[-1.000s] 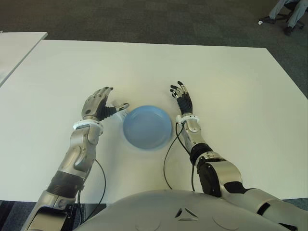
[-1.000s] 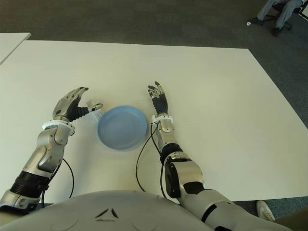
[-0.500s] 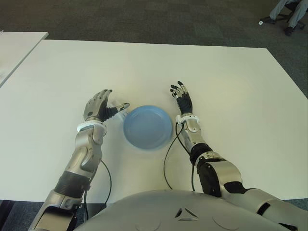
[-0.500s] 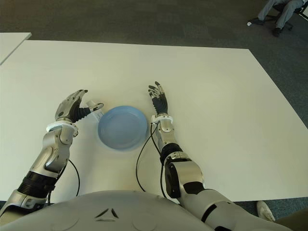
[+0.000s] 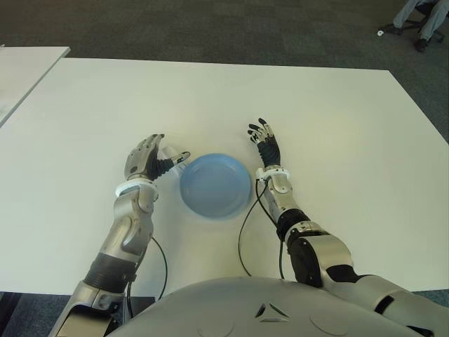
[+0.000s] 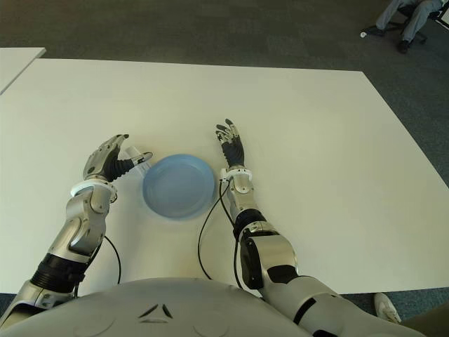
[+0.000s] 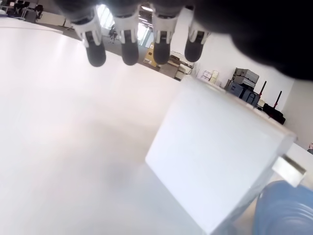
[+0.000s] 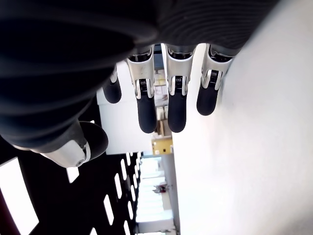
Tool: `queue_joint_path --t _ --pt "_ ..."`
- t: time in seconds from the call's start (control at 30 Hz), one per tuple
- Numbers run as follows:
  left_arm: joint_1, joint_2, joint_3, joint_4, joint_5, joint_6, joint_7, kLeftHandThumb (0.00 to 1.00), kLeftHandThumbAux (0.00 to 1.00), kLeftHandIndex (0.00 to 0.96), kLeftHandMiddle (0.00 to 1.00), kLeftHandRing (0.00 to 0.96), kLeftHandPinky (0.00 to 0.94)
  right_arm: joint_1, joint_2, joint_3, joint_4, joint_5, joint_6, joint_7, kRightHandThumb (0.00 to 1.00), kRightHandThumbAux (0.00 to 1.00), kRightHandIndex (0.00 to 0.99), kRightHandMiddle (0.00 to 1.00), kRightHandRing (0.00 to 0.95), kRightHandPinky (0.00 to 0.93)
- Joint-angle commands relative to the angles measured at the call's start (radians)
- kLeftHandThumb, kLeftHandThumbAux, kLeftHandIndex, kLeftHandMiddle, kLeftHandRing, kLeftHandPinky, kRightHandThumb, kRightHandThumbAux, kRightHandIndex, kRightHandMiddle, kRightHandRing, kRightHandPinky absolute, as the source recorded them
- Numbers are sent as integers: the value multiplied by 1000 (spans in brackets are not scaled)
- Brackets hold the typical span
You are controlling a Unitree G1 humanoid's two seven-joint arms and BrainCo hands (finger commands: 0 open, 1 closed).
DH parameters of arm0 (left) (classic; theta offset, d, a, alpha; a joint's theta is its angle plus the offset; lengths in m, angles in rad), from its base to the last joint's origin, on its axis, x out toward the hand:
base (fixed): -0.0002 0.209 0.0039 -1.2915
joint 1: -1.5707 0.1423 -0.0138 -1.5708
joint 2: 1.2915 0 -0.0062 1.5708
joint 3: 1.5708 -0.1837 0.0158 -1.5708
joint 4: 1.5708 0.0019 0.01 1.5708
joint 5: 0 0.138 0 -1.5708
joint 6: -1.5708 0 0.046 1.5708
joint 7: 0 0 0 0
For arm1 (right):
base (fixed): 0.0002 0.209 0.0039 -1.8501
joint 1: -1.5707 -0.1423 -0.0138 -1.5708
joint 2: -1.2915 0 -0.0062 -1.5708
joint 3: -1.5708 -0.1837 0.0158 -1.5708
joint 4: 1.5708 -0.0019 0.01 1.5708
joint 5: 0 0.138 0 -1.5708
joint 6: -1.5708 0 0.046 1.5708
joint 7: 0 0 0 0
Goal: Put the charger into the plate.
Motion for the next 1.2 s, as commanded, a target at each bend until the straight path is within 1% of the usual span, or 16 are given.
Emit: queue_joint_path --t 0.03,0.33,0.6,1.0,1.2 --pt "17 -17 -14 -16 4 18 -11 179 226 0 0 0 0 19 21 1 35 -4 36 1 0 535 77 241 222 183" --pt "33 -31 -26 -23 10 35 2 187 260 0 0 0 0 21 22 3 33 -8 23 -10 0 540 82 245 225 180" --pt "69 -48 -35 -50 22 42 11 172 276 0 0 0 0 24 24 6 29 -9 15 -11 0 525 86 243 224 182" --pt "98 -63 -48 -63 49 41 37 167 271 0 0 0 0 23 23 15 29 -12 12 -21 0 523 81 240 220 176" --pt "99 -64 -51 -51 52 41 49 171 269 0 0 0 0 23 24 14 29 -11 10 -23 0 519 87 249 230 196"
